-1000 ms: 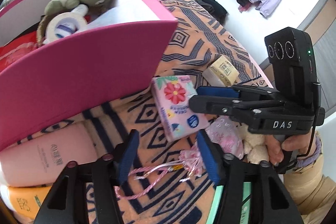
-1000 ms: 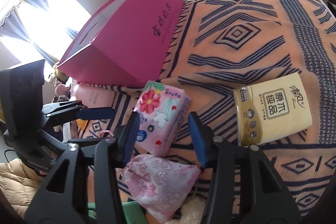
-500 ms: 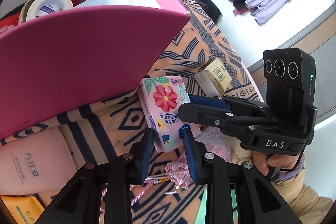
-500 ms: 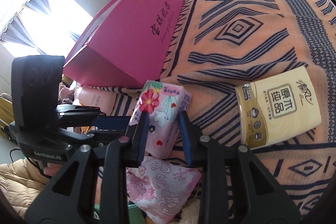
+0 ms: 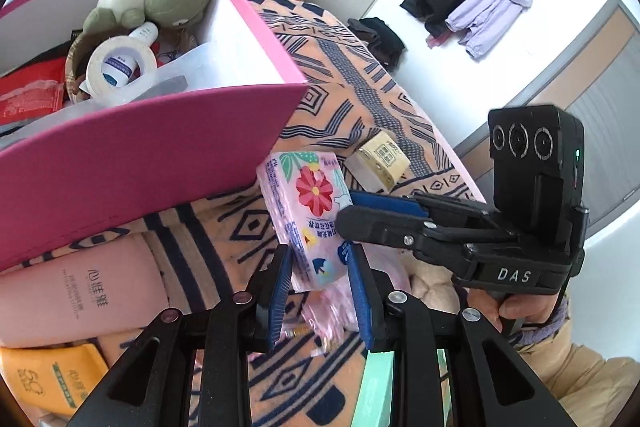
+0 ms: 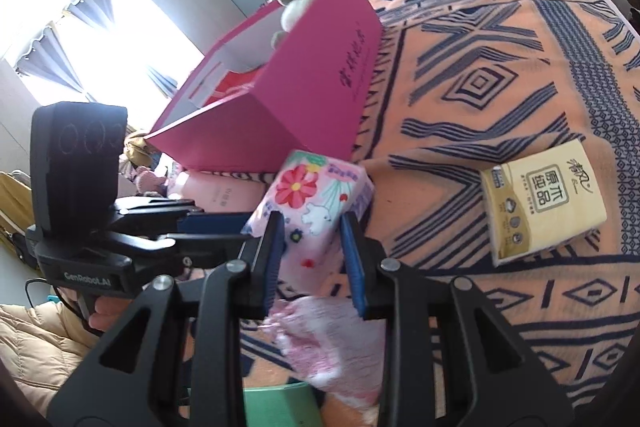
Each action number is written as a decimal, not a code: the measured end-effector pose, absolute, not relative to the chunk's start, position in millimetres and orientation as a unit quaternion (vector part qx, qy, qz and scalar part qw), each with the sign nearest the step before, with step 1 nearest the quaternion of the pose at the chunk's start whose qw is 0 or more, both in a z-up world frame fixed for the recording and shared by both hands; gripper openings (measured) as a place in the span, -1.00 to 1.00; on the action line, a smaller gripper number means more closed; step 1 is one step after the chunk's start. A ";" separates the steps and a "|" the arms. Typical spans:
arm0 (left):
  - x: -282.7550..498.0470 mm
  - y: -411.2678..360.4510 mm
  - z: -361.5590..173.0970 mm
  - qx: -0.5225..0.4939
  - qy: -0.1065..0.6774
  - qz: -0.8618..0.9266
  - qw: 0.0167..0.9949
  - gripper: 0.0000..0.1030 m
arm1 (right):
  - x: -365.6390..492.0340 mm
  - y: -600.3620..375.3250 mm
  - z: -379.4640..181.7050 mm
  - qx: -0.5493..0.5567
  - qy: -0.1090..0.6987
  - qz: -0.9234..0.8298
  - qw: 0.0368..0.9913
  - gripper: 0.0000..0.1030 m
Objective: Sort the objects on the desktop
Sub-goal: 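Lift the pink floral tissue pack with both tools and carry it over the box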
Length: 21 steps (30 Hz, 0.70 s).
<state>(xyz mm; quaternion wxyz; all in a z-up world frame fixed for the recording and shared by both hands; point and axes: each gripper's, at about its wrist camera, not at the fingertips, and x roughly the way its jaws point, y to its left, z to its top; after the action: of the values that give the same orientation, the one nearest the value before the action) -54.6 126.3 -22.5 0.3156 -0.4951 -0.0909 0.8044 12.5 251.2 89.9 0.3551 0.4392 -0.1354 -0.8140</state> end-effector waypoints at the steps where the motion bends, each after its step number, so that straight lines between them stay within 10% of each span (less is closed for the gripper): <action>1: -52.1 126.7 -21.6 -0.494 -0.086 0.806 0.314 -0.46 | 13.2 249.0 91.9 0.436 -0.133 -0.815 0.357 -0.37; 21: -44.9 97.1 -44.0 -0.524 -0.050 0.810 0.260 -0.39 | 9.6 211.4 72.2 0.490 -0.109 -0.778 0.379 -0.37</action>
<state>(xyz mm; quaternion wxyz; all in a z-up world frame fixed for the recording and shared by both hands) -44.9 97.1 -44.0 0.2597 -0.5237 -0.0502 0.8098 9.6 211.4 72.2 0.3788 0.4899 -0.1093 -0.7775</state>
